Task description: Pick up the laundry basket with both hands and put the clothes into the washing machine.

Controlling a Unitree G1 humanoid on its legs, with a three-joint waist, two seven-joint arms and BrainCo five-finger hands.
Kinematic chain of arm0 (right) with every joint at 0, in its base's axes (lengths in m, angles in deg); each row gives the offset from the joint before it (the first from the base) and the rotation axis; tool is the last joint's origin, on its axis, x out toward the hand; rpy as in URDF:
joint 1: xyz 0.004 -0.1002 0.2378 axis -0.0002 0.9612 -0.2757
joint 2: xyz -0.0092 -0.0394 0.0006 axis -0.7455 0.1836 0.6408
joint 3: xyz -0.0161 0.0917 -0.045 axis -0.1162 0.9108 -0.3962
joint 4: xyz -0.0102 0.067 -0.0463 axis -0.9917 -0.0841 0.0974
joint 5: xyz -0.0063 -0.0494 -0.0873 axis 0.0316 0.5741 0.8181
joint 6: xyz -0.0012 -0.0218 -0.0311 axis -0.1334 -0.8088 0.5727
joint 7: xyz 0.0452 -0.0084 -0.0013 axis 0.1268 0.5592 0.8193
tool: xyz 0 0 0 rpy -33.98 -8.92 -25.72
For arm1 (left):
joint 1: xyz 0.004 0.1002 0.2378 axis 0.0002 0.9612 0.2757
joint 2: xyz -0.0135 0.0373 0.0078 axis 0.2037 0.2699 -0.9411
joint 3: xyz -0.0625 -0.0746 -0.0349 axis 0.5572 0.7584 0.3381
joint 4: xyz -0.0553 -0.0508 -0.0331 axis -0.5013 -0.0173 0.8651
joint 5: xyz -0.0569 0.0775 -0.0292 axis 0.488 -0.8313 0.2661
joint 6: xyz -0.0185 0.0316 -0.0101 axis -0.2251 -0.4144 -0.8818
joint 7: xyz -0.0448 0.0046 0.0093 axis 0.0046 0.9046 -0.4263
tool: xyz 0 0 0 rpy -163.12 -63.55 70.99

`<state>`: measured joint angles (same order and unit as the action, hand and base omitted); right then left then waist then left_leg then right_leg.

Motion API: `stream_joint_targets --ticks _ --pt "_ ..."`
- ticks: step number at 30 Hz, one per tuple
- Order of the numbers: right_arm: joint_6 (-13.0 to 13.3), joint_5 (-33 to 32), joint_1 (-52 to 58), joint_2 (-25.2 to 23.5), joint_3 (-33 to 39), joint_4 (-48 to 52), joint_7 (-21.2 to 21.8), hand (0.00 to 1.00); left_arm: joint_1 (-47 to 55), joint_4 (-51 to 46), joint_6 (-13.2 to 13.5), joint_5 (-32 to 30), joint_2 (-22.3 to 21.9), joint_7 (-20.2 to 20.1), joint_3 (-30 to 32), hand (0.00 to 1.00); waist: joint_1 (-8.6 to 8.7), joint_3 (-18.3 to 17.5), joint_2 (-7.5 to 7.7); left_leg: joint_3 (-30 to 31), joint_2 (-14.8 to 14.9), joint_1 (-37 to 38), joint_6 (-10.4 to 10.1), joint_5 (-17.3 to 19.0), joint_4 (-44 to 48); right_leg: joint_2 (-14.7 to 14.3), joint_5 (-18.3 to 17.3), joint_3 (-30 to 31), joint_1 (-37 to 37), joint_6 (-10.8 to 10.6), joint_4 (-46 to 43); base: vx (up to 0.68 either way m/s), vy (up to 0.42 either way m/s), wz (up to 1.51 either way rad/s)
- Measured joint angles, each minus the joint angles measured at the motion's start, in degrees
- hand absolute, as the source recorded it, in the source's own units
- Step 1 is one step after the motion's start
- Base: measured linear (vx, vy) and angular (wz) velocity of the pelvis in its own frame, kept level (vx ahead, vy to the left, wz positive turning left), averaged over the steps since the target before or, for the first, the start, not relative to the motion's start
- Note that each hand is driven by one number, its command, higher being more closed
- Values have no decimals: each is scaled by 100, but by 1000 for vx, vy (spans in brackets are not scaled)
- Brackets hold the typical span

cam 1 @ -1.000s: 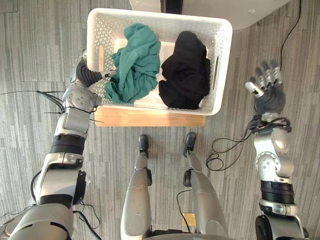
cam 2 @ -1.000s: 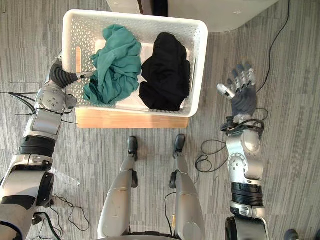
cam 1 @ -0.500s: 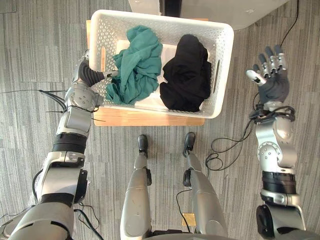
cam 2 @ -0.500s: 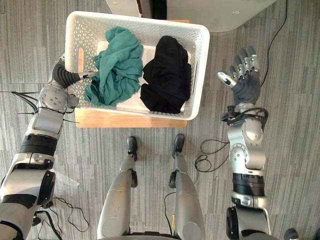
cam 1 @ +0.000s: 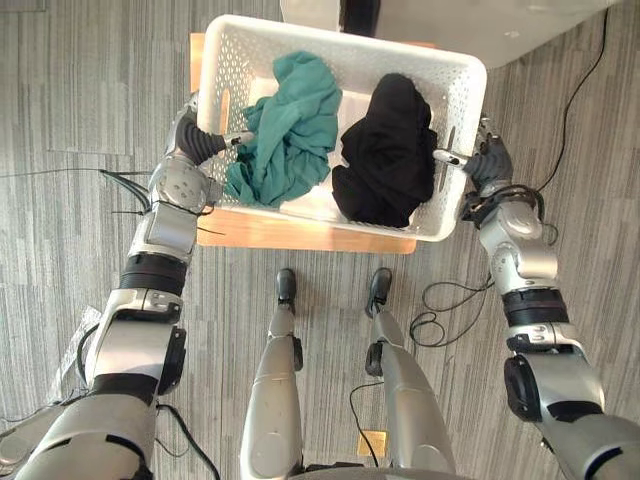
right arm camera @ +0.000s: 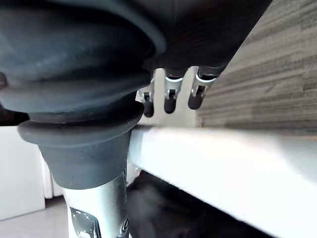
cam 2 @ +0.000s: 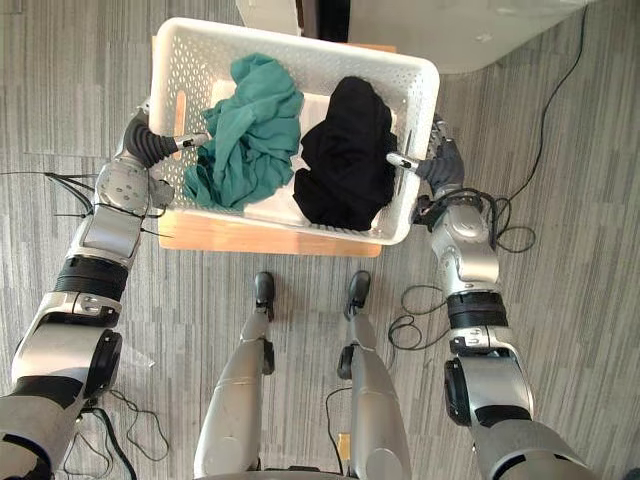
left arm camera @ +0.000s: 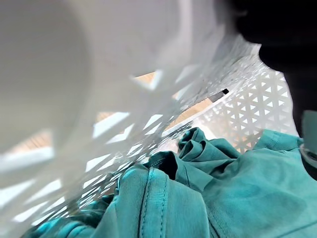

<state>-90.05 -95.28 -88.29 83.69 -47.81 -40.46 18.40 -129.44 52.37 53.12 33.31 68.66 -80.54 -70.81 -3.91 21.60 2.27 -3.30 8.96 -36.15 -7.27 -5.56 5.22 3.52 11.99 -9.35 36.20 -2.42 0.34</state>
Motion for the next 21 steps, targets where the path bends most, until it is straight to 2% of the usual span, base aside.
stream_joint_targets --ticks 5,8,9,10,11,15,17,21 --pt "-12 5 -687 238 -506 -790 45 0 -37 215 9 63 14 60 -4 0 6 -23 14 8 22 -26 1 -1 58 -21 39 1 -2 47 6 -45 1 -1" --pt "-80 223 -1045 334 -814 -1182 133 0 -82 341 11 80 20 67 -4 0 2 -78 24 22 44 -53 -23 -16 54 -47 62 -3 -1 78 59 -38 -2 0" --pt "-107 350 -1147 338 -940 -1311 158 0 -75 385 11 80 11 67 -12 100 6 -143 25 34 53 -81 -35 -24 45 -60 82 -11 0 86 108 -39 1 1" --pt "-113 432 -1207 344 -1003 -1386 160 0 -70 398 12 80 12 67 -18 100 4 -158 37 34 61 -80 -40 -28 42 -67 87 -14 -1 84 114 0 0 0" --pt "-132 585 -1308 345 -1117 -1506 166 100 -79 429 12 80 12 70 -32 100 -1 -183 44 48 76 -81 -51 -34 33 -84 88 -21 -2 85 115 -22 4 3" --pt "-221 1029 -1508 334 -1207 -1917 144 100 -90 447 4 80 -10 109 -158 100 -4 -295 85 165 102 -100 -96 -101 -40 -133 110 -127 -23 67 145 -17 9 8" --pt "-245 1143 -1625 349 -1207 -2109 118 100 -109 447 -34 81 -38 184 -206 100 -11 -303 98 185 102 -99 -100 -112 -39 -146 159 -132 -66 1 219 -25 32 5" --pt "-253 1178 -1666 374 -1201 -2205 -77 100 -100 413 -75 72 -117 451 -220 100 -15 -304 99 212 96 -96 -86 -124 -37 -138 230 -131 -137 50 323 -28 47 4"
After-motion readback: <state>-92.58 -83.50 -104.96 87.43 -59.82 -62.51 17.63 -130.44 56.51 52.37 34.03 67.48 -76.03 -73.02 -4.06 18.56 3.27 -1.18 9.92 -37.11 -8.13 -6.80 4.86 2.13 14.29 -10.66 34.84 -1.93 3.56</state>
